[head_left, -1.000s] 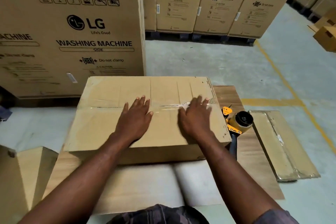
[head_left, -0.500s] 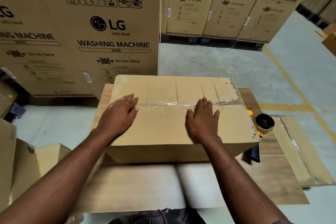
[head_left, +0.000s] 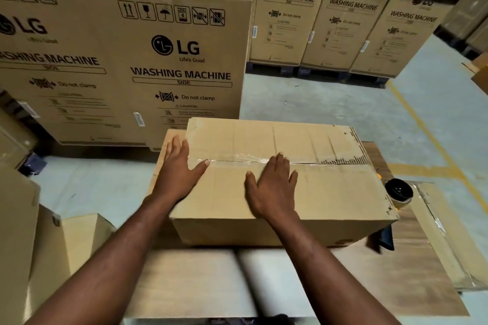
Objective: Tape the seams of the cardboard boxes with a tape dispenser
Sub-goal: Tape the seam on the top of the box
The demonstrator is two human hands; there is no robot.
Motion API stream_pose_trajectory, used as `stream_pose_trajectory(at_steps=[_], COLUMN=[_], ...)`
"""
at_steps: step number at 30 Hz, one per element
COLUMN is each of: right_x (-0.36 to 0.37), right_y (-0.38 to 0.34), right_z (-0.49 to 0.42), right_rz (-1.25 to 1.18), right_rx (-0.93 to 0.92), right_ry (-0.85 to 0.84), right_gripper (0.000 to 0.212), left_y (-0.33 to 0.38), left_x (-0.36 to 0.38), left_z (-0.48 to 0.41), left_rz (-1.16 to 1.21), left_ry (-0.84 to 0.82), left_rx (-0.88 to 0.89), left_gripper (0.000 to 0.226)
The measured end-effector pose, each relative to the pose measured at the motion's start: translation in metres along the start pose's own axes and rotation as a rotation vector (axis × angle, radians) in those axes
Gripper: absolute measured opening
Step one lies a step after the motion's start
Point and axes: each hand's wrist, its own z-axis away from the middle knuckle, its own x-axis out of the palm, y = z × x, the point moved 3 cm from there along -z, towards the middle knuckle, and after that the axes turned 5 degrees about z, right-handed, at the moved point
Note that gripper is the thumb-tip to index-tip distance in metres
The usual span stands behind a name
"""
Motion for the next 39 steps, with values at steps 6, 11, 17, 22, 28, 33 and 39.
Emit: stream_pose_trajectory(at_steps=[6,11,17,22,28,33,39], right_x=[0.015,0.017,0.008,0.002,0.023,0.032,0.02], right_y=[-0.045,-0.045,-0.042,-0.066,-0.109,-0.105,-0.08], right_z=[0.0,-0.01,-0.035,-0.031,0.013,0.014,0.013], right_rz=[0.075,0.074,0.082,-0.036,-0.02,0.136,0.177], right_rx=[-0.023,-0.069,-0.257,-0.271,-0.428,-0.495,-0.606], right_ry=[-0.085,-0.115,-0.145,-0.131,-0.143,-0.149,-0.242], right_gripper=[0.089,0.093,0.092,0.076,0.074,0.099,0.1], left_y=[-0.01,-0.023,-0.008,0.012,0.004,-0.013,-0.011], left_x=[-0.001,0.005,0.012,0.047,0.006,-0.011,-0.005], left_z=[0.001,0.012,0.033,0.049,0.034,0.006,0.025], left_rz=[0.501,0.73,0.838,0.864,0.555,-0.114,-0.293], left_ry=[-0.065,-0.024,0.242,0.36,0.336,-0.167,-0.131], left_rx=[-0.19,-0.32,-0.411,-0.526,-0.148,0.308,0.391], left_gripper=[0.083,0.046,0.035,0.045,0.051,0.057,0.072])
